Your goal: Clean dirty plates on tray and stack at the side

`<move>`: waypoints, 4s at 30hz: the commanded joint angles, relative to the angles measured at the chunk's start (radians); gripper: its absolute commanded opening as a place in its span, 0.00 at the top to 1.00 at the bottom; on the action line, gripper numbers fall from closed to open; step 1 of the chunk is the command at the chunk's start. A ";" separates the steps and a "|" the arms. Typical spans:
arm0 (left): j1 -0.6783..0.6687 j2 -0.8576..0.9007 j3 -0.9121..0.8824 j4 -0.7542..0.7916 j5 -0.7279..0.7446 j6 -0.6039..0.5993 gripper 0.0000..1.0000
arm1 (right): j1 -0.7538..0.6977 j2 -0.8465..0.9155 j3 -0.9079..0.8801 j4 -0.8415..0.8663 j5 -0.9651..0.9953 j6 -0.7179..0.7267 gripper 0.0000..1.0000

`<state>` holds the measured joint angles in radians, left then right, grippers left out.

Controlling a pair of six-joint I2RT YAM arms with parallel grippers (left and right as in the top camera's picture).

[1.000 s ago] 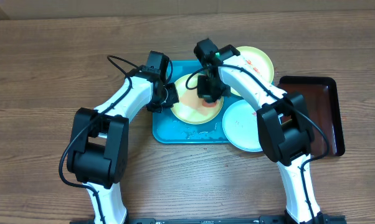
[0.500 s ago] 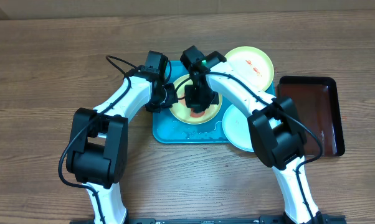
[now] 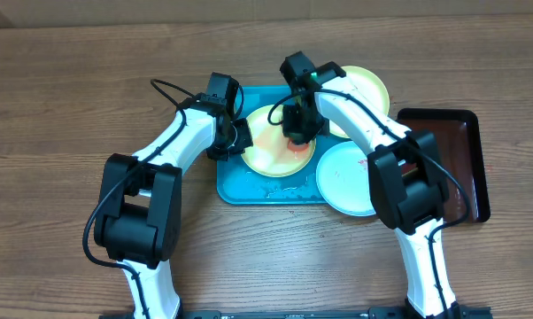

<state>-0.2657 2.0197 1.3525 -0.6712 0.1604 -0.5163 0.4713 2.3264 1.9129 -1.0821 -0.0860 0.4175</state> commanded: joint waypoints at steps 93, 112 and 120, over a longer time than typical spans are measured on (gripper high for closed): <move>-0.286 -0.234 0.201 -0.371 -0.984 0.067 0.96 | -0.534 -0.491 0.039 -0.345 -0.197 -0.191 0.96; -0.467 -0.234 0.202 -0.341 -1.450 0.067 0.96 | -0.534 -0.491 0.039 -0.346 -0.197 -0.190 0.96; -0.514 -0.234 0.202 -0.342 -1.477 0.019 0.96 | -0.534 -0.491 0.039 -0.348 -0.197 -0.190 0.96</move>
<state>-0.7780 1.8194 1.5196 -1.0172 -1.2537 -0.4610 -0.0631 1.8874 1.9251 -1.4322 -0.2737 0.2352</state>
